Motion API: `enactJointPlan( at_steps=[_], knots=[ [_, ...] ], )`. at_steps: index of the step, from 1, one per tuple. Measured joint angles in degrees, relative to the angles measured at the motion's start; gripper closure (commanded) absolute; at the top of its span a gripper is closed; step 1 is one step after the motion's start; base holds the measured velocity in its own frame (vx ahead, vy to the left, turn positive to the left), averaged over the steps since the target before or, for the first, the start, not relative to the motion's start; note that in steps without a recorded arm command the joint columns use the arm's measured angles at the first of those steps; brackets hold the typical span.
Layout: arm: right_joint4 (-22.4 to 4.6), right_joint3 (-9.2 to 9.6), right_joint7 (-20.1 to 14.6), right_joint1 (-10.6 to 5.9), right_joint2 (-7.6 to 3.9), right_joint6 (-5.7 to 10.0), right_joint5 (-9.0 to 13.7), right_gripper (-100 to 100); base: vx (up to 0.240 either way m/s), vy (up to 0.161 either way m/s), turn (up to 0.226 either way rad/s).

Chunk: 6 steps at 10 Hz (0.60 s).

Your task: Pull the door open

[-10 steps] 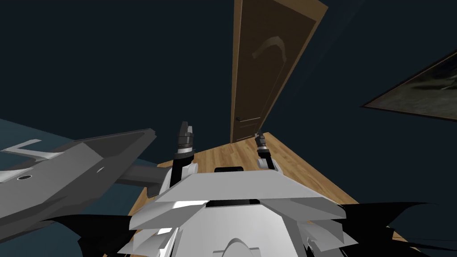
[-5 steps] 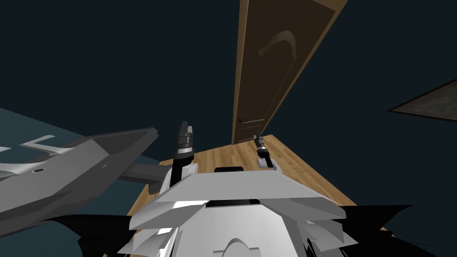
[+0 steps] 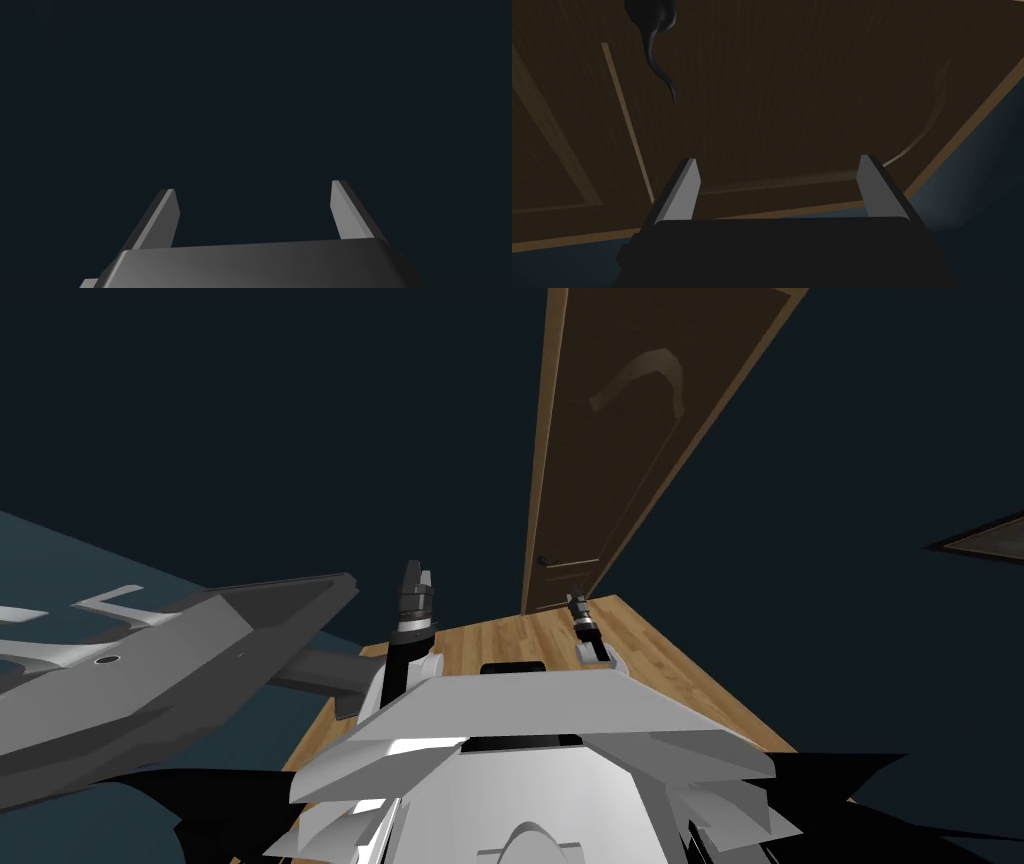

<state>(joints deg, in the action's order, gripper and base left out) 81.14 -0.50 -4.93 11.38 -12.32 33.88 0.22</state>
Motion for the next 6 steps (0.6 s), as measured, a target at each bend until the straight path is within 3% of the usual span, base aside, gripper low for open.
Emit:
enactJointPlan(
  at_steps=[6],
  knots=[
    [-8.7, 0.79, -1.9, -3.18, -2.09, 1.01, 0.8, -100, 0.089, -0.045, 0.101]
  ],
)
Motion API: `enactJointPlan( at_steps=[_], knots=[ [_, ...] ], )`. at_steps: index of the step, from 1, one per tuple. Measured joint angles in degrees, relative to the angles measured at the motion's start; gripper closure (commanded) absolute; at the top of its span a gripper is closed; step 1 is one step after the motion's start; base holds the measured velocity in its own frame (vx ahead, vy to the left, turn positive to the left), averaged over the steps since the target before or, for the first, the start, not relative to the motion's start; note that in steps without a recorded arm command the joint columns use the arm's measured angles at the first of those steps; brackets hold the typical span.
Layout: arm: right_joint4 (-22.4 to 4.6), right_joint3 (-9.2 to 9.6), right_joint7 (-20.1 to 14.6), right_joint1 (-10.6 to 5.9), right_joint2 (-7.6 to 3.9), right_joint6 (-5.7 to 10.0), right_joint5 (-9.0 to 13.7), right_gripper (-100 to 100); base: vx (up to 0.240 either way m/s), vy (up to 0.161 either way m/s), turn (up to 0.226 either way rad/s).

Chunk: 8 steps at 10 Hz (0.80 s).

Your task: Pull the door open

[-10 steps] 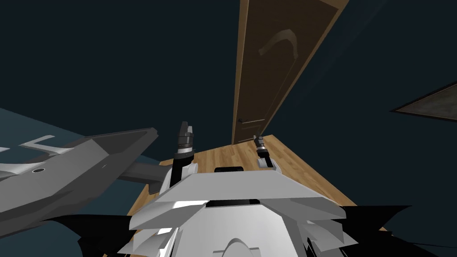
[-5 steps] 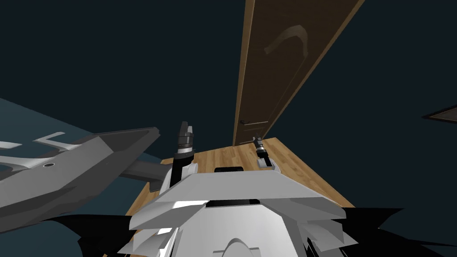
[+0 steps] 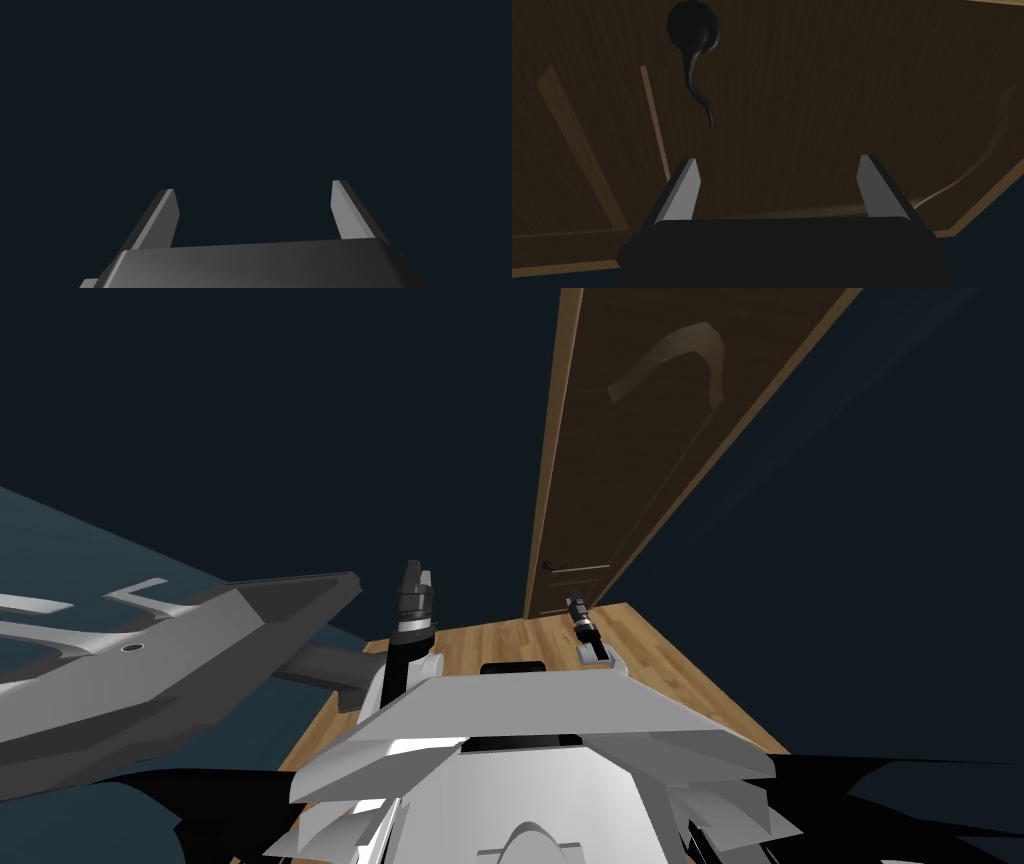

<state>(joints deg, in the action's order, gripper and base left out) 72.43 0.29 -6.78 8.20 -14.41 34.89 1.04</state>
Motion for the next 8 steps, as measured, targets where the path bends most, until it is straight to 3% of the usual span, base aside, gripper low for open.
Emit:
enactJointPlan(
  at_steps=[8],
  knots=[
    [-11.6, 0.82, -2.4, -4.31, -2.78, 1.93, 1.1, -100, 0.094, -0.055, 0.096]
  ],
)
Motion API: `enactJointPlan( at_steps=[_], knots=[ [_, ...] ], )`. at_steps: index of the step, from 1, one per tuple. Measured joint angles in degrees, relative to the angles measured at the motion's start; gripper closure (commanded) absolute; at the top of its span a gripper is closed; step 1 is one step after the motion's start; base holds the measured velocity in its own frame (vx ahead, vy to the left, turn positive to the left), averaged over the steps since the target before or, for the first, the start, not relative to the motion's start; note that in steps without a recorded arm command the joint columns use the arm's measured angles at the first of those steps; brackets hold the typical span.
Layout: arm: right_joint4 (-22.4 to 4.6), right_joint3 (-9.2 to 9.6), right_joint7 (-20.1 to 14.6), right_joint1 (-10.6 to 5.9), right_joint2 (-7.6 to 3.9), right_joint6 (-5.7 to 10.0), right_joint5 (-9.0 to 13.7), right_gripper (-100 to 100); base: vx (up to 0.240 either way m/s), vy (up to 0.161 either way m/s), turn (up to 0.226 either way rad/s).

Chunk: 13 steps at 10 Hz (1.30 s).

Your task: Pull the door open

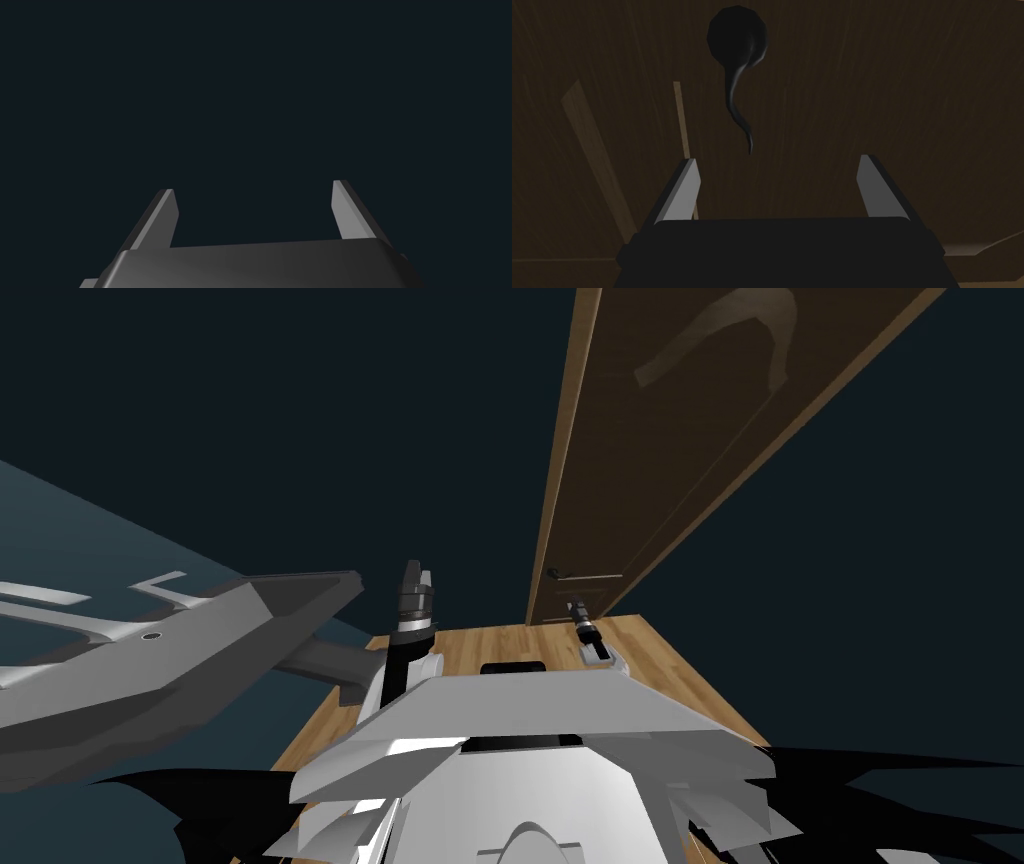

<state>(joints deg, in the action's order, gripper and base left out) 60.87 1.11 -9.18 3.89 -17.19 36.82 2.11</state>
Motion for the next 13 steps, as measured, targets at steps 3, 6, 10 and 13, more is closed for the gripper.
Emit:
enactJointPlan(
  at_steps=[3, 6, 10, 13],
  knots=[
    [-4.3, 0.35, -0.8, -1.68, -0.79, 0.52, 0.4, -100, 0.112, -0.077, 0.082],
    [-6.1, 0.53, -1.4, -2.39, -1.48, 0.48, 0.6, -100, 0.07, -0.028, 0.095],
    [-7.7, -3.24, -1.7, -1.55, -3.1, 0.83, 2.5, -100, 0.167, 0.028, 0.227],
    [-12.0, -4.35, -2.1, -3.02, -3.75, 2.83, 3.0, -100, 0.068, -0.004, 0.168]
  ],
)
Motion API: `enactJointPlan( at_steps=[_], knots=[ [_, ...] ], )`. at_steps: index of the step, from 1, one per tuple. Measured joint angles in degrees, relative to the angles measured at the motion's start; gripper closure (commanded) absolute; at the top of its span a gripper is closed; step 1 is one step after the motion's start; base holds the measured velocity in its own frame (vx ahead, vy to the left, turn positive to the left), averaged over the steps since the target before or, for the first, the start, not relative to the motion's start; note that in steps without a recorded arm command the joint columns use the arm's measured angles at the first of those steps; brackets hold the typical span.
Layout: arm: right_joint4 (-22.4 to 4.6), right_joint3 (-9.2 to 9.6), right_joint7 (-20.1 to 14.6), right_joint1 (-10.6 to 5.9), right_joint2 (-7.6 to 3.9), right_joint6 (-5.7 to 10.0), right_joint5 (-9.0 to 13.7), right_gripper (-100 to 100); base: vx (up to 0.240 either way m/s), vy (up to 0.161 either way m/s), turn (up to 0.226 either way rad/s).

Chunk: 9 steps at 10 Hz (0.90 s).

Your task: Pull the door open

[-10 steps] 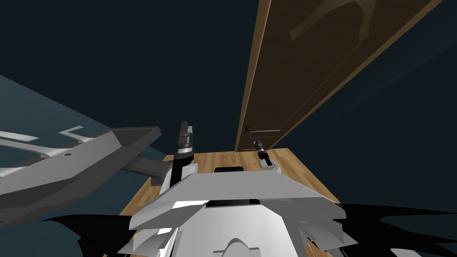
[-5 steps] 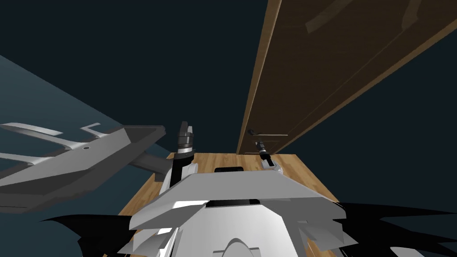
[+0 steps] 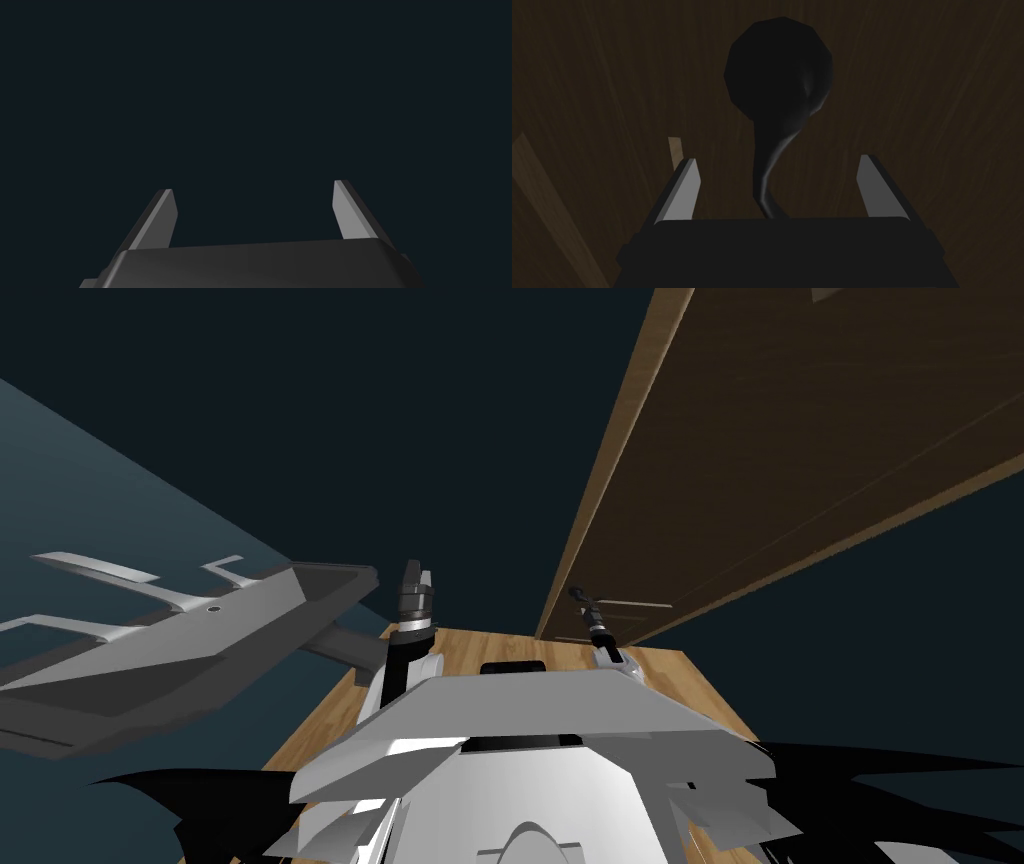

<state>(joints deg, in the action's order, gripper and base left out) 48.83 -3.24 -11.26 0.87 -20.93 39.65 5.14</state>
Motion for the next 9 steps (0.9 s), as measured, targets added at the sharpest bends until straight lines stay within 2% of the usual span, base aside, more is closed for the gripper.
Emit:
enactJointPlan(
  at_steps=[1, 2, 3, 8, 9],
  knots=[
    [-2.1, -1.05, 0.3, -0.32, 0.11, 1.2, 0.4, -100, 0.172, -0.021, 0.242],
    [-1.8, -1.98, 0.1, 0.37, -0.52, 1.23, 0.9, -100, 0.077, -0.015, 0.041],
    [-1.6, -2.09, 0.0, 0.43, -0.62, 1.13, 1.0, 100, -0.016, 0.001, -0.036],
    [-1.8, -2.01, 0.1, 0.36, -0.54, 1.18, 1.0, 100, -0.013, 0.001, -0.001],
    [-1.8, -2.01, 0.1, 0.38, -0.54, 1.17, 1.0, 100, -0.107, -0.046, 0.1]
  ],
)
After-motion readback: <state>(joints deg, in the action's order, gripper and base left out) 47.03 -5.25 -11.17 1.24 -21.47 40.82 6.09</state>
